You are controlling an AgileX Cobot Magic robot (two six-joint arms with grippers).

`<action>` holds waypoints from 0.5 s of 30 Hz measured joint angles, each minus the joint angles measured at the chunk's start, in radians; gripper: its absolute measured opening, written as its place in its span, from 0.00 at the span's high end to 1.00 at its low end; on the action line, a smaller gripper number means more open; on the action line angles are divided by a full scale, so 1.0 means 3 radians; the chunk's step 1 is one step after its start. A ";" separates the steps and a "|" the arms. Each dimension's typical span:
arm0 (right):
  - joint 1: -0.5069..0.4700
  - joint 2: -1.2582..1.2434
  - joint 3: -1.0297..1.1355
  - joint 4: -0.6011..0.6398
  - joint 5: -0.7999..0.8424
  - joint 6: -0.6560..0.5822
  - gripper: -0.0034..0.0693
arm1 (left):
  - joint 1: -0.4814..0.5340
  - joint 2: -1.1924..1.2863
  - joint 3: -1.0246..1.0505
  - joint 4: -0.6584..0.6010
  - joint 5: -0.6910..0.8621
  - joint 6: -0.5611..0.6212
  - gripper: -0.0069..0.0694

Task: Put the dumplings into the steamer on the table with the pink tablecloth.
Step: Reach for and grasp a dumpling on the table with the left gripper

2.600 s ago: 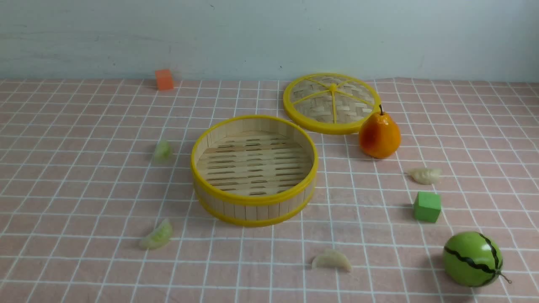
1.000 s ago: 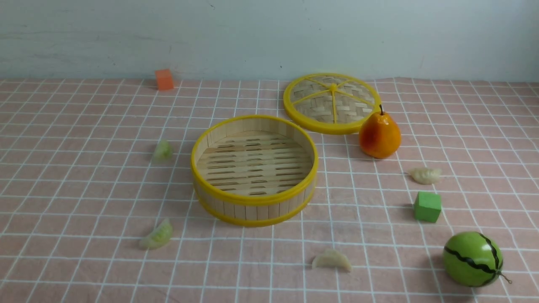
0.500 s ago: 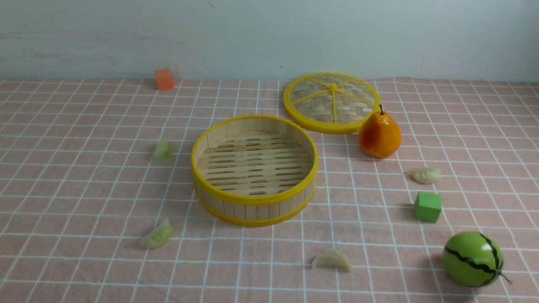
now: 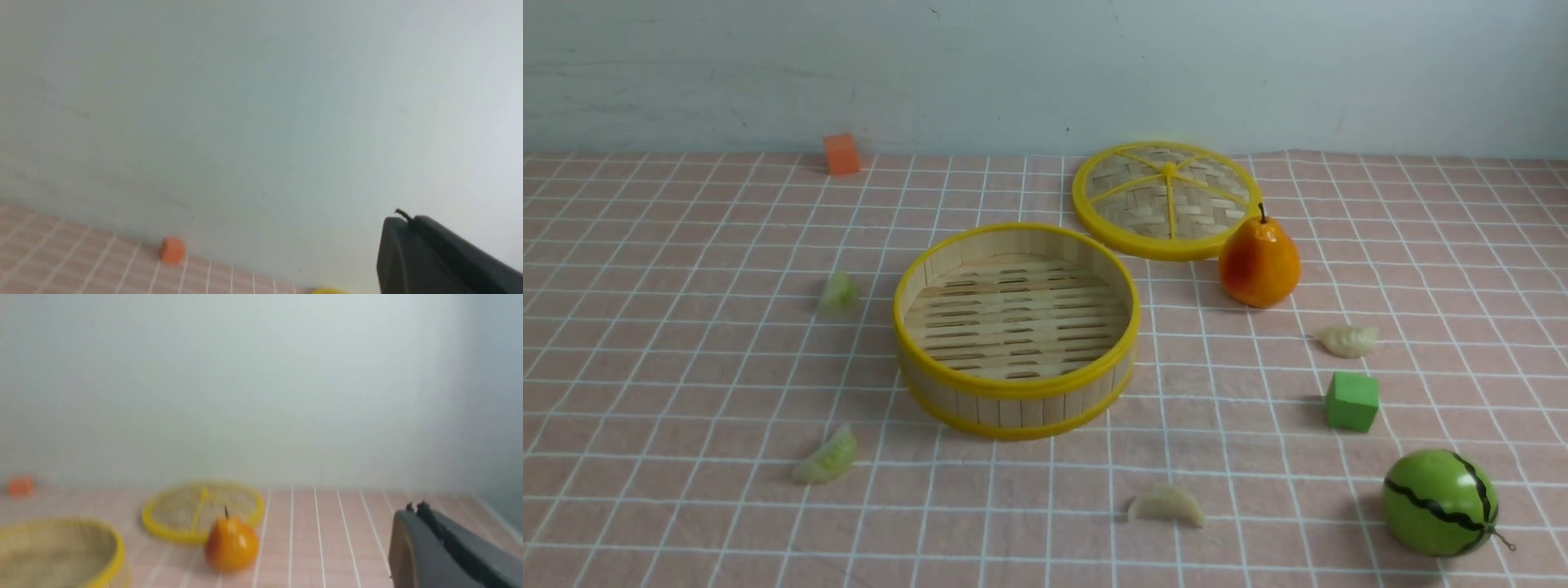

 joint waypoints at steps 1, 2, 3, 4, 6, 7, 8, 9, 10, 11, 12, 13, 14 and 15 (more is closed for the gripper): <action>0.0000 0.0145 -0.0057 -0.0005 0.0294 -0.0047 0.97 | 0.0000 0.0198 -0.0028 0.0013 0.0000 -0.0144 0.93; 0.0000 0.0283 -0.0131 -0.0005 0.0690 -0.0084 0.97 | 0.0000 0.0381 -0.0057 0.0062 0.0034 -0.0312 0.93; 0.0000 0.0418 -0.0190 0.0004 0.1036 -0.0098 0.97 | 0.0000 0.0552 -0.0081 0.0151 0.0107 -0.0440 0.93; 0.0000 0.0548 -0.0231 0.0006 0.1307 -0.0122 0.97 | 0.0000 0.0706 -0.0101 0.0271 0.0192 -0.0539 0.93; 0.0000 0.0701 -0.0281 0.0022 0.1740 -0.0122 0.97 | -0.0008 0.0858 -0.0136 0.0431 0.0381 -0.0700 0.93; 0.0000 0.0863 -0.0303 0.0088 0.2064 -0.0122 0.97 | -0.0063 0.1001 -0.0194 0.0607 0.0638 -0.0815 0.93; 0.0000 0.0963 -0.0306 0.0163 0.2205 -0.0122 0.97 | -0.0142 0.1082 -0.0233 0.0699 0.0846 -0.0854 0.93; 0.0004 0.1052 -0.0306 0.0268 0.2273 -0.0166 0.97 | -0.0256 0.1152 -0.0274 0.0752 0.1059 -0.0854 0.93; 0.0015 0.1127 -0.0306 0.0364 0.2290 -0.0221 0.97 | -0.0399 0.1205 -0.0309 0.0758 0.1224 -0.0827 0.93; 0.0037 0.1193 -0.0310 0.0484 0.2280 -0.0331 0.97 | -0.0556 0.1271 -0.0361 0.0737 0.1418 -0.0745 0.93; 0.0061 0.1243 -0.0310 0.0583 0.2242 -0.0476 0.97 | -0.0683 0.1343 -0.0411 0.0668 0.1589 -0.0609 0.93; 0.0077 0.1280 -0.0310 0.0657 0.2211 -0.0540 0.97 | -0.0775 0.1392 -0.0455 0.0603 0.1682 -0.0541 0.93; 0.0114 0.1367 -0.0313 0.0838 0.2142 -0.0812 0.97 | -0.0955 0.1532 -0.0580 0.0396 0.1866 -0.0198 0.93; 0.0139 0.1428 -0.0320 0.0972 0.2095 -0.0975 0.97 | -0.1038 0.1652 -0.0690 0.0207 0.1977 0.0050 0.93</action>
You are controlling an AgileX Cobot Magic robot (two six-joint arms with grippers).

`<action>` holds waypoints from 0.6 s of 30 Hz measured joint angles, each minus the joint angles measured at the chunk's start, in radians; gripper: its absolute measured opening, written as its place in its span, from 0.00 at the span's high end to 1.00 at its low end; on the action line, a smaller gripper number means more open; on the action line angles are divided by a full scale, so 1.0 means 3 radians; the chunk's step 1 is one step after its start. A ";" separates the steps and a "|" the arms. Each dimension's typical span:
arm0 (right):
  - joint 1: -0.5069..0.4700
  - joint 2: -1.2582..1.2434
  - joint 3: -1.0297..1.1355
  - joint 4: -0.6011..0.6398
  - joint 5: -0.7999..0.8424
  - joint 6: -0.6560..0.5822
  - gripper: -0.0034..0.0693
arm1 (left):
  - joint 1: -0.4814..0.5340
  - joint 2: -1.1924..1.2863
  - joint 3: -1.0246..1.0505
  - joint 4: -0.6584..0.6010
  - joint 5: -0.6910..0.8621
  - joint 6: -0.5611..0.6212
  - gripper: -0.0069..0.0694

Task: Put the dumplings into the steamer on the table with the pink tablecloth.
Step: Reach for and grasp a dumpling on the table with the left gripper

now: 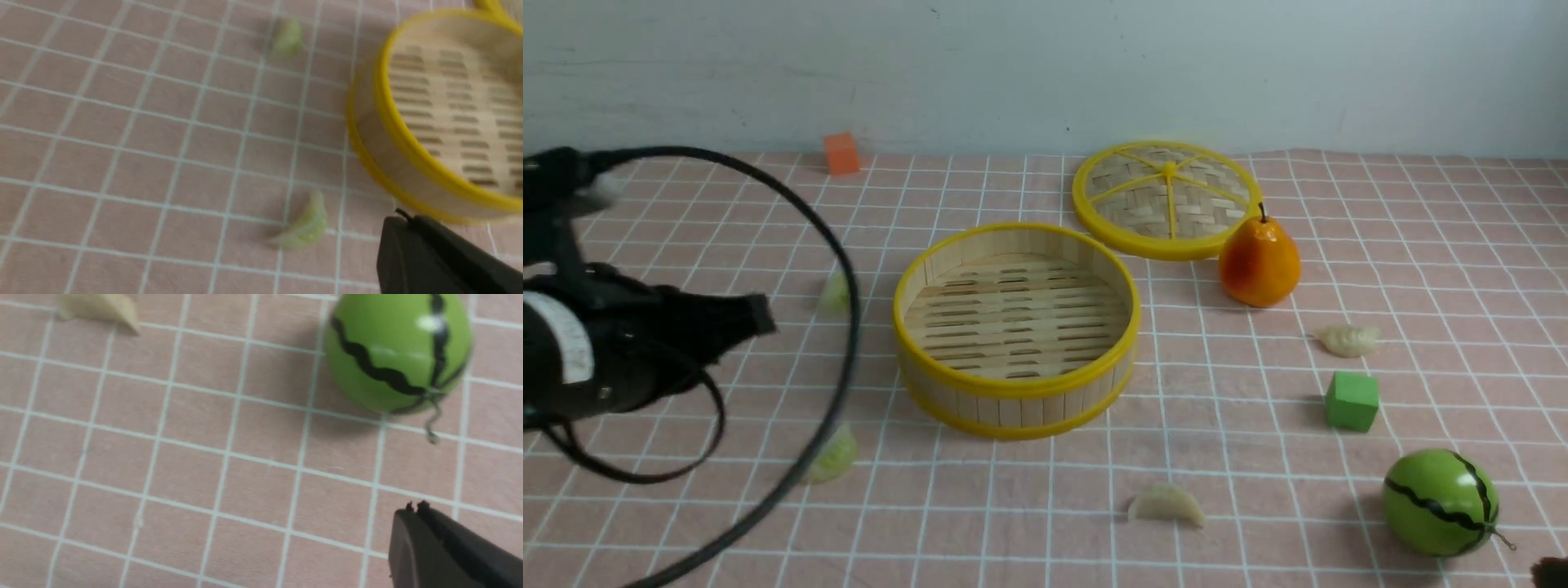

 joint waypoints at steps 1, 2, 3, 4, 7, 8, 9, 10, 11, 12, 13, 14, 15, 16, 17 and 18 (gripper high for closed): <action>0.0027 0.0067 -0.0006 0.0186 -0.0053 -0.0181 0.97 | -0.0041 0.0162 -0.0157 -0.0212 0.0103 0.0255 0.93; 0.0039 0.0116 -0.0008 0.0293 -0.0082 -0.0296 0.97 | -0.0038 0.0305 -0.0305 -0.0425 0.0200 0.0495 0.93; 0.0053 0.0143 -0.0012 0.0371 -0.0106 -0.0400 0.97 | -0.0020 0.0393 -0.0434 -0.0596 0.0273 0.0673 0.93; 0.0065 0.0185 -0.0012 0.0498 -0.0131 -0.0498 0.97 | 0.0029 0.0509 -0.0571 -0.0768 0.0348 0.0838 0.93; 0.0068 0.0260 -0.0018 0.0851 -0.0146 -0.0814 0.96 | 0.0217 0.0919 -0.1066 -0.1347 0.0629 0.1378 0.93; 0.0068 0.0269 -0.0018 0.0968 -0.0146 -0.0913 0.96 | 0.0289 0.1044 -0.1233 -0.1496 0.0701 0.1532 0.93; 0.0071 0.0272 -0.0018 0.1094 -0.0135 -0.1019 0.96 | 0.0371 0.1166 -0.1423 -0.1609 0.0753 0.1661 0.93; 0.0071 0.0273 -0.0018 0.1114 -0.0132 -0.1061 0.96 | 0.0384 0.1215 -0.1454 -0.1643 0.0766 0.1705 0.93; 0.0074 0.0276 -0.0018 0.1259 -0.0119 -0.1230 0.96 | 0.0489 0.1409 -0.1716 -0.1726 0.0778 0.1816 0.93; 0.0074 0.0276 -0.0018 0.1321 -0.0109 -0.1327 0.96 | 0.0529 0.1532 -0.1825 -0.1733 0.0771 0.1849 0.93; 0.0074 0.0276 -0.0018 0.1332 -0.0104 -0.1345 0.96 | 0.0538 0.1557 -0.1878 -0.1733 0.0772 0.1853 0.93; 0.0074 0.0276 -0.0018 0.1405 -0.0085 -0.1494 0.96 | 0.0595 0.1775 -0.2073 -0.1657 0.0747 0.1872 0.92; 0.0074 0.0276 -0.0018 0.1410 -0.0085 -0.1494 0.96 | 0.0600 0.1775 -0.2096 -0.1657 0.0749 0.1872 0.92; 0.0074 0.0276 -0.0018 0.1426 -0.0070 -0.1597 0.96 | 0.0620 0.1990 -0.2267 -0.1505 0.0736 0.1877 0.90; 0.0074 0.0276 -0.0018 0.1426 -0.0070 -0.1633 0.96 | 0.0623 0.2103 -0.2361 -0.1418 0.0736 0.1879 0.87; 0.0074 0.0276 -0.0018 0.1426 -0.0070 -0.1636 0.96 | 0.0623 0.2125 -0.2378 -0.1401 0.0736 0.1879 0.87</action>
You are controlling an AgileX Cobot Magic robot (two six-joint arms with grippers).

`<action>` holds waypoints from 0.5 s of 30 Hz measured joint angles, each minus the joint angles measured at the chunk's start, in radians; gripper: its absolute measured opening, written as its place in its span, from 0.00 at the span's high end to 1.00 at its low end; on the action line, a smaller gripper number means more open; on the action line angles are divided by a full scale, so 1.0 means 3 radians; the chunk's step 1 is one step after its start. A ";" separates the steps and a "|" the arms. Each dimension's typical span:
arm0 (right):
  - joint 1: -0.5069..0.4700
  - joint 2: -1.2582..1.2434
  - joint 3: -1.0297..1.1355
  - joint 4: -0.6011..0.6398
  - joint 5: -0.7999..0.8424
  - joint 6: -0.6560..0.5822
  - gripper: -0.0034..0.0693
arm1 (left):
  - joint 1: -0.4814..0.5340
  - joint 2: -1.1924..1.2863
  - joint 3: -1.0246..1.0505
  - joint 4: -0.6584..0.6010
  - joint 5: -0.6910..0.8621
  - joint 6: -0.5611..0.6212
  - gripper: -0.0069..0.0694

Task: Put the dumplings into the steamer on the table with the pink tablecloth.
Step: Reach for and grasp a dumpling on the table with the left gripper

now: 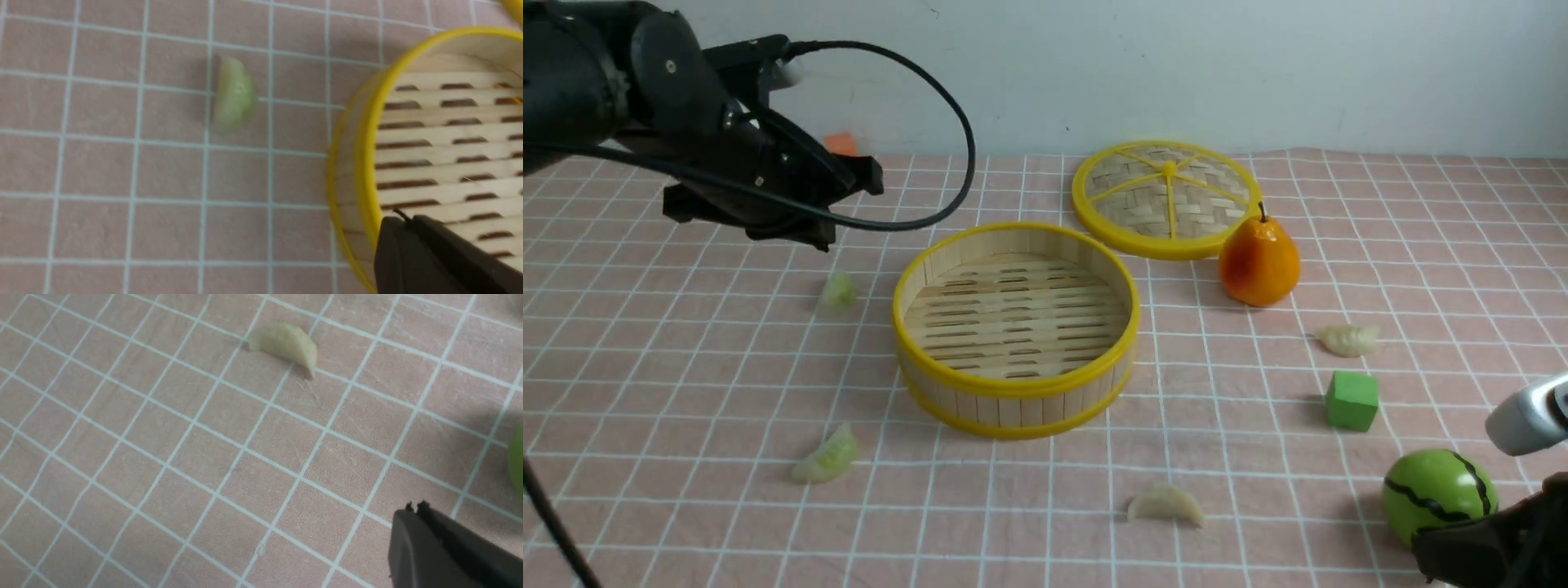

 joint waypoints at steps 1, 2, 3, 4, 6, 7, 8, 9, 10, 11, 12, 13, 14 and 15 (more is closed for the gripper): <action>0.0000 0.0000 0.0000 0.0001 0.0000 -0.0021 0.95 | 0.0000 0.0153 -0.0114 0.0104 -0.0004 0.0001 0.81; 0.0000 0.0000 0.0000 0.0001 0.0000 -0.0027 0.95 | 0.0000 0.0260 -0.0187 0.0170 -0.0010 0.0001 0.76; 0.0000 0.0001 0.0000 0.0001 0.0000 -0.0037 0.95 | 0.0009 0.0386 -0.0270 0.0235 -0.0041 -0.0015 0.70; 0.0000 0.0001 0.0000 0.0004 0.0000 -0.0040 0.95 | 0.0022 0.0487 -0.0334 0.0280 -0.0086 -0.0082 0.63; 0.0000 0.0001 0.0000 0.0004 0.0000 -0.0043 0.95 | 0.0063 0.0641 -0.0423 0.0334 -0.0172 -0.0266 0.53; 0.0000 0.0001 0.0000 0.0009 0.0000 -0.0043 0.95 | 0.0093 0.0731 -0.0472 0.0363 -0.0233 -0.0406 0.47; 0.0000 0.0004 0.0000 0.0028 -0.0003 -0.0043 0.95 | 0.0131 0.0830 -0.0527 0.0406 -0.0301 -0.0587 0.39; 0.0000 0.0007 0.0000 0.0040 -0.0003 -0.0046 0.95 | 0.0159 0.0908 -0.0568 0.0429 -0.0335 -0.0682 0.35; 0.0000 0.0007 0.0000 0.0053 -0.0003 -0.0047 0.95 | 0.0182 0.0979 -0.0605 0.0449 -0.0367 -0.0741 0.31; 0.0000 0.0010 0.0000 0.0066 -0.0003 -0.0050 0.95 | 0.0190 0.1034 -0.0639 0.0458 -0.0384 -0.0769 0.29; 0.0000 0.0013 0.0000 0.0080 -0.0003 -0.0050 0.95 | 0.0203 0.1098 -0.0663 0.0468 -0.0403 -0.0778 0.27; 0.0000 0.0013 0.0000 0.0080 -0.0006 -0.0050 0.95 | 0.0202 0.1172 -0.0692 0.0468 -0.0437 -0.0774 0.26; 0.0000 0.0016 0.0000 0.0085 -0.0006 -0.0050 0.95 | 0.0202 0.1184 -0.0696 0.0469 -0.0443 -0.0766 0.26; 0.0000 0.0016 0.0000 0.0089 -0.0006 -0.0050 0.95 | 0.0202 0.1216 -0.0707 0.0471 -0.0464 -0.0755 0.26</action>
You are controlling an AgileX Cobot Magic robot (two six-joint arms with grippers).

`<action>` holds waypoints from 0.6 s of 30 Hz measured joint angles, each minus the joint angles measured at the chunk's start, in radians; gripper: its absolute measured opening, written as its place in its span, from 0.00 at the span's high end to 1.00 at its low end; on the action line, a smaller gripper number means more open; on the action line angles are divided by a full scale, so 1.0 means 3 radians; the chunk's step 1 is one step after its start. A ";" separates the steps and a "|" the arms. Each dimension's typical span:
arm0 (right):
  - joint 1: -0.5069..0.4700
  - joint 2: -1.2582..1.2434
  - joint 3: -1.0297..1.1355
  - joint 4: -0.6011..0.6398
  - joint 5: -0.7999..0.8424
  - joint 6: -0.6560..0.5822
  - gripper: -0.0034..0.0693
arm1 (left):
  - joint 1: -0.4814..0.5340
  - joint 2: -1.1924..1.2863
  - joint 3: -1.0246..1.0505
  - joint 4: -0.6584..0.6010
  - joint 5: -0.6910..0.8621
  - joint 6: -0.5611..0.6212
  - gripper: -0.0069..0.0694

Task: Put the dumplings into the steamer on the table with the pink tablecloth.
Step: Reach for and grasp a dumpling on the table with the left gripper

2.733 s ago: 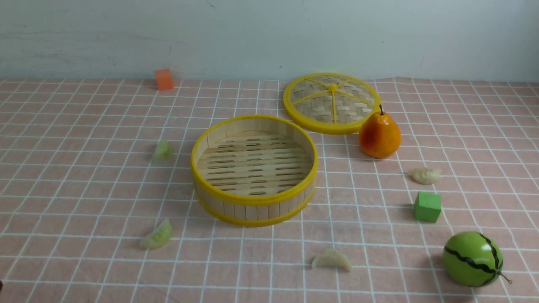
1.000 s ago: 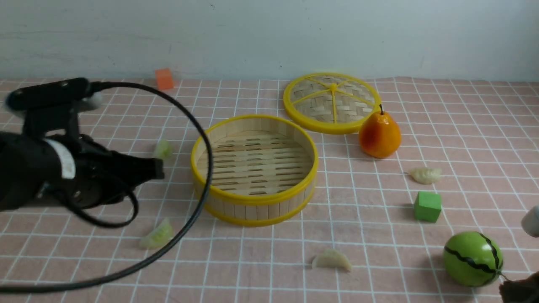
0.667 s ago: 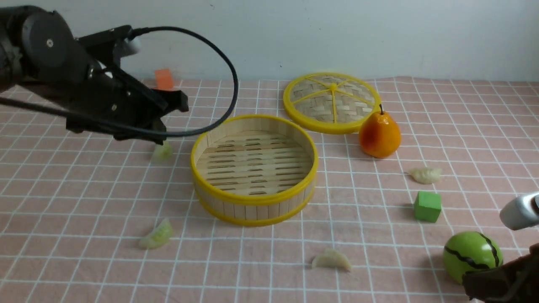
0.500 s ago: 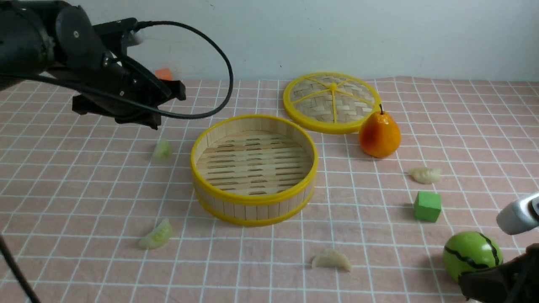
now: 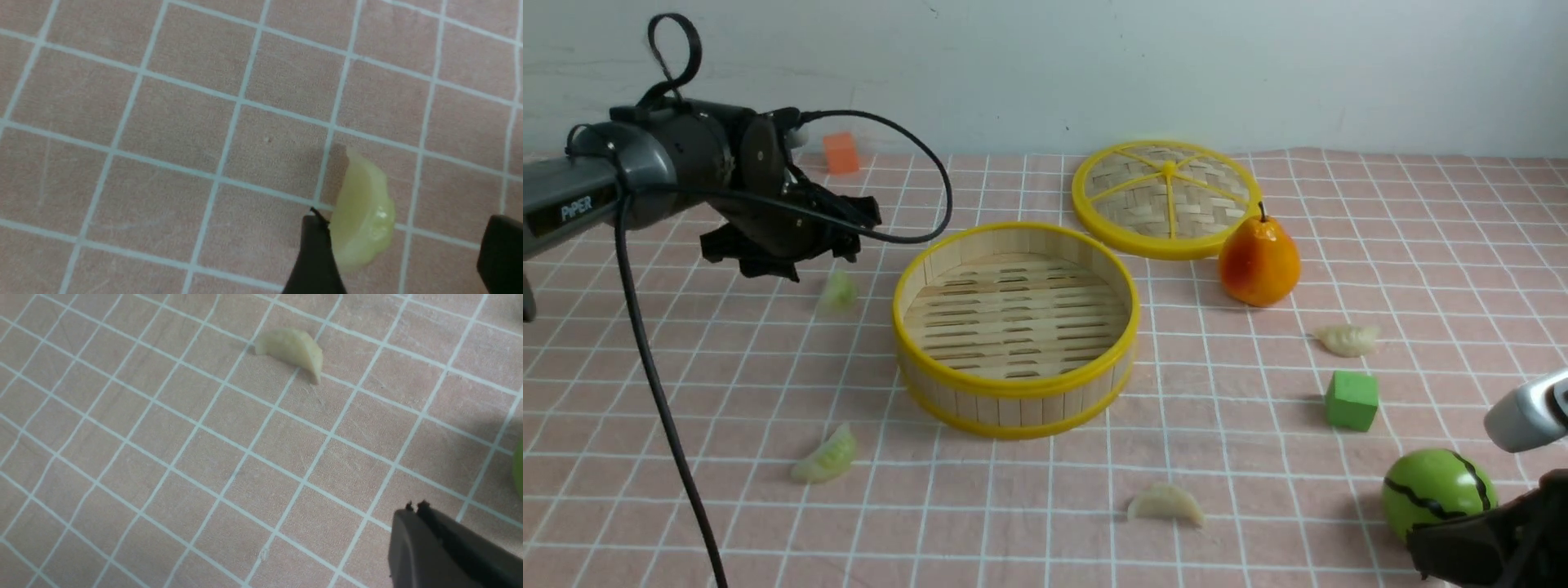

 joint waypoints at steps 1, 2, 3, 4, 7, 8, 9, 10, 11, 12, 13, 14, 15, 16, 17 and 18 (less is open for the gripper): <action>0.0001 0.0003 0.0000 0.0013 -0.0007 0.0000 0.95 | 0.0000 0.0085 -0.0021 0.0000 -0.0048 0.0056 0.26; 0.0001 0.0006 0.0000 0.0020 -0.0010 -0.0002 0.95 | -0.0003 0.0151 -0.0032 0.0000 -0.0090 0.0094 0.27; 0.0001 0.0006 0.0000 0.0024 -0.0010 -0.0002 0.95 | -0.0003 0.0184 -0.0039 0.0000 -0.0111 0.0120 0.28; 0.0001 0.0006 0.0000 0.0028 -0.0010 -0.0002 0.95 | -0.0003 0.0216 -0.0043 0.0000 -0.0125 0.0133 0.30; 0.0001 0.0006 0.0000 0.0037 -0.0014 -0.0002 0.95 | -0.0003 0.0297 -0.0047 0.0000 -0.0136 0.0154 0.38; 0.0001 0.0006 0.0000 0.0040 -0.0014 -0.0002 0.95 | -0.0003 0.0320 -0.0047 0.0000 -0.0131 0.0154 0.43; 0.0001 0.0006 0.0000 0.0040 -0.0014 -0.0002 0.95 | -0.0003 0.0328 -0.0052 0.0011 -0.0127 0.0159 0.49; 0.0001 0.0006 0.0000 0.0040 -0.0014 -0.0002 0.95 | -0.0003 0.0328 -0.0055 0.0006 -0.0127 0.0162 0.56; 0.0001 0.0006 0.0000 0.0040 -0.0014 -0.0002 0.95 | -0.0003 0.0328 -0.0055 0.0015 -0.0127 0.0162 0.60; 0.0001 0.0006 0.0000 0.0044 -0.0014 -0.0002 0.95 | -0.0003 0.0324 -0.0055 0.0015 -0.0127 0.0163 0.61; 0.0001 0.0006 0.0000 0.0044 -0.0014 -0.0002 0.95 | -0.0003 0.0321 -0.0055 0.0015 -0.0127 0.0163 0.60; 0.0001 0.0006 0.0000 0.0053 -0.0017 -0.0002 0.95 | -0.0003 0.0289 -0.0055 0.0011 -0.0091 0.0163 0.59; 0.0001 0.0006 0.0000 0.0053 -0.0017 -0.0002 0.95 | -0.0003 0.0283 -0.0055 0.0011 -0.0087 0.0163 0.59; 0.0001 0.0006 0.0000 0.0053 -0.0017 -0.0002 0.95 | -0.0019 0.0196 -0.0055 -0.0004 -0.0057 0.0163 0.59; 0.0001 0.0006 0.0000 0.0053 -0.0021 -0.0002 0.95 | -0.0025 0.0136 -0.0055 -0.0015 -0.0046 0.0163 0.59; 0.0001 0.0006 0.0000 0.0060 -0.0021 -0.0002 0.95 | -0.0046 0.0044 -0.0055 -0.0018 -0.0035 0.0163 0.59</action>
